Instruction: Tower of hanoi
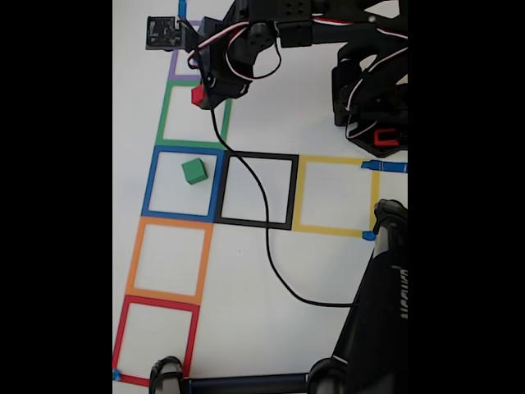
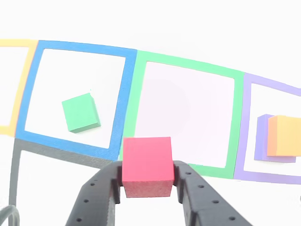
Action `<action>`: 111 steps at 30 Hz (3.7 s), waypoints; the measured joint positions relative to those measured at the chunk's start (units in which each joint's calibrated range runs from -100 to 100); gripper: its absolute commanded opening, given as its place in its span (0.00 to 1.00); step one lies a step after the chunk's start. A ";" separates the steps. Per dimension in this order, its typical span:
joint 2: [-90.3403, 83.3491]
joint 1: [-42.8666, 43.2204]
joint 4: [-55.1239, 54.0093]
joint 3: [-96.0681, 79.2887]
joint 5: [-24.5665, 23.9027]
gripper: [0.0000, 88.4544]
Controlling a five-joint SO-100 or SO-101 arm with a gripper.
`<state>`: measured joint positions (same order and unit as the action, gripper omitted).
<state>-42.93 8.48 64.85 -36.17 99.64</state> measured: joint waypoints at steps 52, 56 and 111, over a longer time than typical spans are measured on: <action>17.48 17.20 -75.05 -39.22 0.00 0.05; 21.44 17.20 -79.32 -39.22 0.00 0.05; 36.47 15.10 -95.28 -40.19 0.00 0.19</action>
<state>-6.46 23.58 -30.43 -76.36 99.64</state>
